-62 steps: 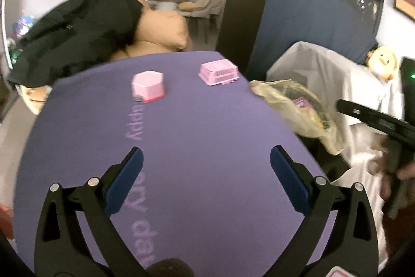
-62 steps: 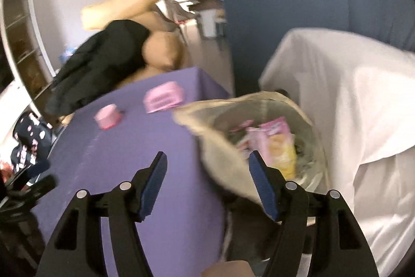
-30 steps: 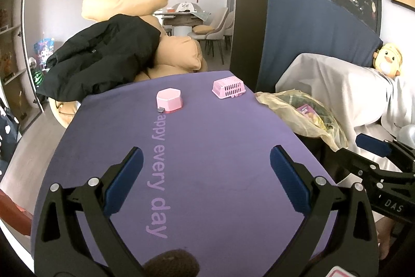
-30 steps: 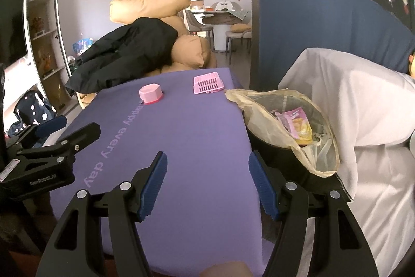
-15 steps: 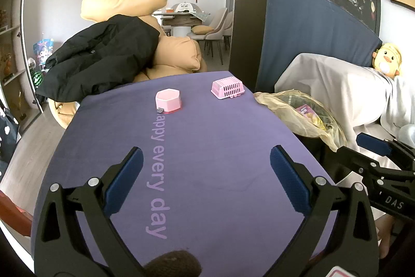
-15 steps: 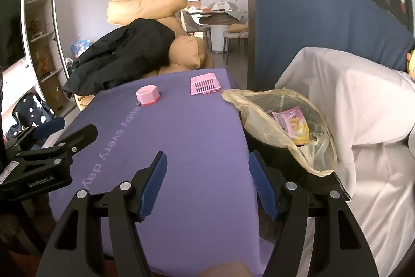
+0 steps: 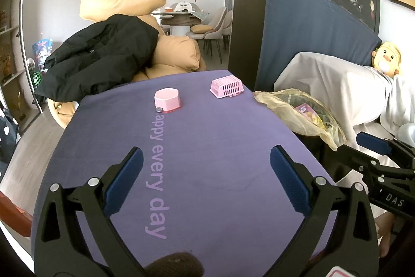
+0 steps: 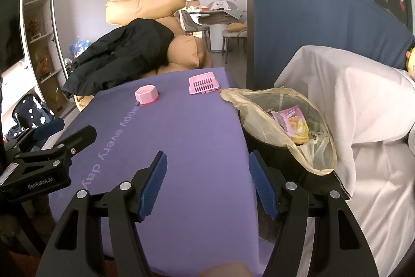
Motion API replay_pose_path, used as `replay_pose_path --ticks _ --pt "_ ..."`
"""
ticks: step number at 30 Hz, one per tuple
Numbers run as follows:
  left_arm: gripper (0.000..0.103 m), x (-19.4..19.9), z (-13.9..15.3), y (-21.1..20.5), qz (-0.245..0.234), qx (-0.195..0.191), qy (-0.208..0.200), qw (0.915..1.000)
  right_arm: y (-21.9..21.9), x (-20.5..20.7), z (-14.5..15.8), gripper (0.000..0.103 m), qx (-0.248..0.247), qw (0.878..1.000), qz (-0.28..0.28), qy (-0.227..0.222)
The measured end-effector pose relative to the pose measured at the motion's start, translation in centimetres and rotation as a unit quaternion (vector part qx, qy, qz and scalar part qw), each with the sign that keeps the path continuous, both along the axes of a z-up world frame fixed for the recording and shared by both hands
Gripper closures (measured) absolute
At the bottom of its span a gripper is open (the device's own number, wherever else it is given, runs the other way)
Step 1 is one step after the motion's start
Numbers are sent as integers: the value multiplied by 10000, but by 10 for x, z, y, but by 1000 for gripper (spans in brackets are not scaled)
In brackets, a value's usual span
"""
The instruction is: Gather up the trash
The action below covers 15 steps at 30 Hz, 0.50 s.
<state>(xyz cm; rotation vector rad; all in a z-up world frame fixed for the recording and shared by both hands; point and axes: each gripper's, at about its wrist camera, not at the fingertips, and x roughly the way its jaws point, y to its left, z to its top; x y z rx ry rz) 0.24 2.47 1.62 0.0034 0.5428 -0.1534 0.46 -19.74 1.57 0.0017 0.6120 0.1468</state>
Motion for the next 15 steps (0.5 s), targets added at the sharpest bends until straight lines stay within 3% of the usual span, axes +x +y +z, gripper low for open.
replay_pose_path --ticks 15 --pt "9 0 0 0 -7 -1 18 10000 -1 -1 -2 41 21 10000 -21 8"
